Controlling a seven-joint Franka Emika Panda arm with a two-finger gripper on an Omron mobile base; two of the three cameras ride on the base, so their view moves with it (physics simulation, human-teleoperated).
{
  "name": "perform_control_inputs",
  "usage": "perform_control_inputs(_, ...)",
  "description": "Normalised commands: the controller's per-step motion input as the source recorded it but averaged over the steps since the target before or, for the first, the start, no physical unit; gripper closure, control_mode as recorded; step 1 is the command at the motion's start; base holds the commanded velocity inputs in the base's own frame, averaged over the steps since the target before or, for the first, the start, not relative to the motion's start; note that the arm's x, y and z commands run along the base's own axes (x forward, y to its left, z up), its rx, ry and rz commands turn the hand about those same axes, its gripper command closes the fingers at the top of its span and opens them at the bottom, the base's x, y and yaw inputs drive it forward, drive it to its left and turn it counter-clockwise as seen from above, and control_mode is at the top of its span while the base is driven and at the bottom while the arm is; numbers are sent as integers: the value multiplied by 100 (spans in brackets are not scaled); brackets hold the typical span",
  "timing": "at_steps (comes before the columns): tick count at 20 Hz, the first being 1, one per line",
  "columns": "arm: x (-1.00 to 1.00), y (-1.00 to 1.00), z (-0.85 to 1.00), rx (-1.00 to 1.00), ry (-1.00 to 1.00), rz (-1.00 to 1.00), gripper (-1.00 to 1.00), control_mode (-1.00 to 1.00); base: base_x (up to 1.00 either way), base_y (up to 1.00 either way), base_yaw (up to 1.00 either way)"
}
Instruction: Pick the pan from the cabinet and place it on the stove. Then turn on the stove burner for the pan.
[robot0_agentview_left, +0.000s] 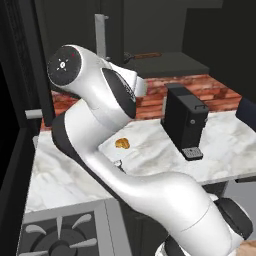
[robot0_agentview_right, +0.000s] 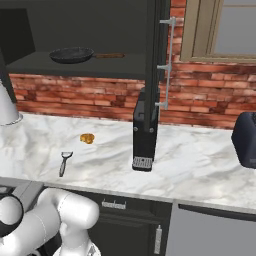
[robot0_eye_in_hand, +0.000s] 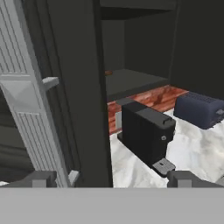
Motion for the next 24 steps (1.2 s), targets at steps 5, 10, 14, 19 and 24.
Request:
perform_control_inputs(5,0,-71,5,11,0,5,-100,-100,0,0,0)
perform_control_inputs(10,-13,-74,5,16,-1,8,-100,-100,0,0,0)
perform_control_inputs(14,-15,-78,1,22,-1,9,-100,-100,0,0,0)
perform_control_inputs(19,-2,-78,0,26,-1,13,-100,-100,0,0,0)
perform_control_inputs(24,29,-54,-12,29,0,17,-100,-100,0,0,0)
